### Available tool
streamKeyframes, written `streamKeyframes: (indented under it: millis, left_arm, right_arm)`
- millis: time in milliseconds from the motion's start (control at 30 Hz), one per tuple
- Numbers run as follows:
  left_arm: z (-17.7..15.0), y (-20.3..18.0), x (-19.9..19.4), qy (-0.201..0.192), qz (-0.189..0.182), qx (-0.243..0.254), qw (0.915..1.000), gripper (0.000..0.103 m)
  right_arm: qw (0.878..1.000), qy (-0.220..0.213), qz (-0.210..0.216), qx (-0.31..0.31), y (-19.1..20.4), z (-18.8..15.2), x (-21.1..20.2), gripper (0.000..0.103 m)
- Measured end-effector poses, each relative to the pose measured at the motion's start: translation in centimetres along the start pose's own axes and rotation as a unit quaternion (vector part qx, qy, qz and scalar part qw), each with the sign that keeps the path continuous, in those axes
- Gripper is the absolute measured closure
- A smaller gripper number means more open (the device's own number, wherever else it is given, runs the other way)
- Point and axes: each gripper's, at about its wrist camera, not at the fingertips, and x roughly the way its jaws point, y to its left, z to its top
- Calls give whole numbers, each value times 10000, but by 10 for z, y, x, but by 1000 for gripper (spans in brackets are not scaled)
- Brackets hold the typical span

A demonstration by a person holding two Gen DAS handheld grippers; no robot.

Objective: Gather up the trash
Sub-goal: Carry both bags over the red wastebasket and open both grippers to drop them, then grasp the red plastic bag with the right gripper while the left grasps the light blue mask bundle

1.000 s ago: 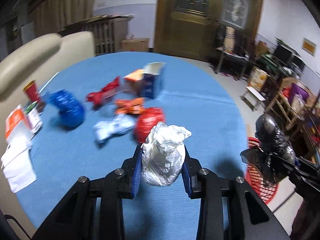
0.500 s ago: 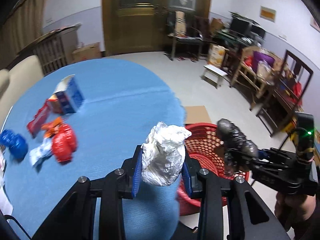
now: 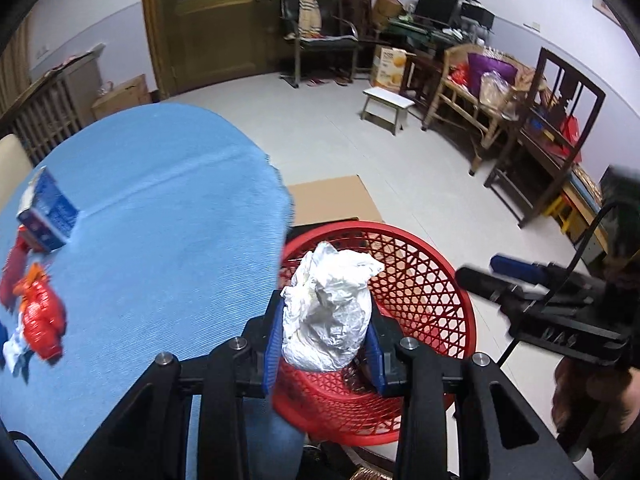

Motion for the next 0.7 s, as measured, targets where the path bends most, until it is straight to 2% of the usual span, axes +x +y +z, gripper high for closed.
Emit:
streamKeyframes:
  millis: [67,133,167,200,300,400,567,700]
  left_arm:
    - [3,-6,8,59,-55,26,10000,60]
    - [5,-10,16,128,-35,58,9999,40]
    - [4,-11,16,138,-8,74,9999,25]
    - [3,-12,18,155,56,107,9998,23]
    - [2,-6,17,217,-29,38,9998,23]
    - [1,8,6,59,-44,-116,9999,23]
    - [-16,48,-23,-157,285,-465,9984,23]
    - [-47,94,-51,-238,708,-924,9929,23]
  right_arm:
    - [9999,-97,-36,109,-6,7,-4,32]
    - [9996,-195,-64,214,-14,14,-8,32]
    - [9995,-223,-73,233,-16,18,-9,32]
    - [9993,-252,-88,255,-18,20,-10,32]
    - [9990,-314,-93,317,-22,25,-13,32]
    - [9988,-359,-84,314,-18,29,-16,32]
    - [9992,-354,58,156,2,34,-13,32]
    - [9992,-291,287,35,33,36,0,32]
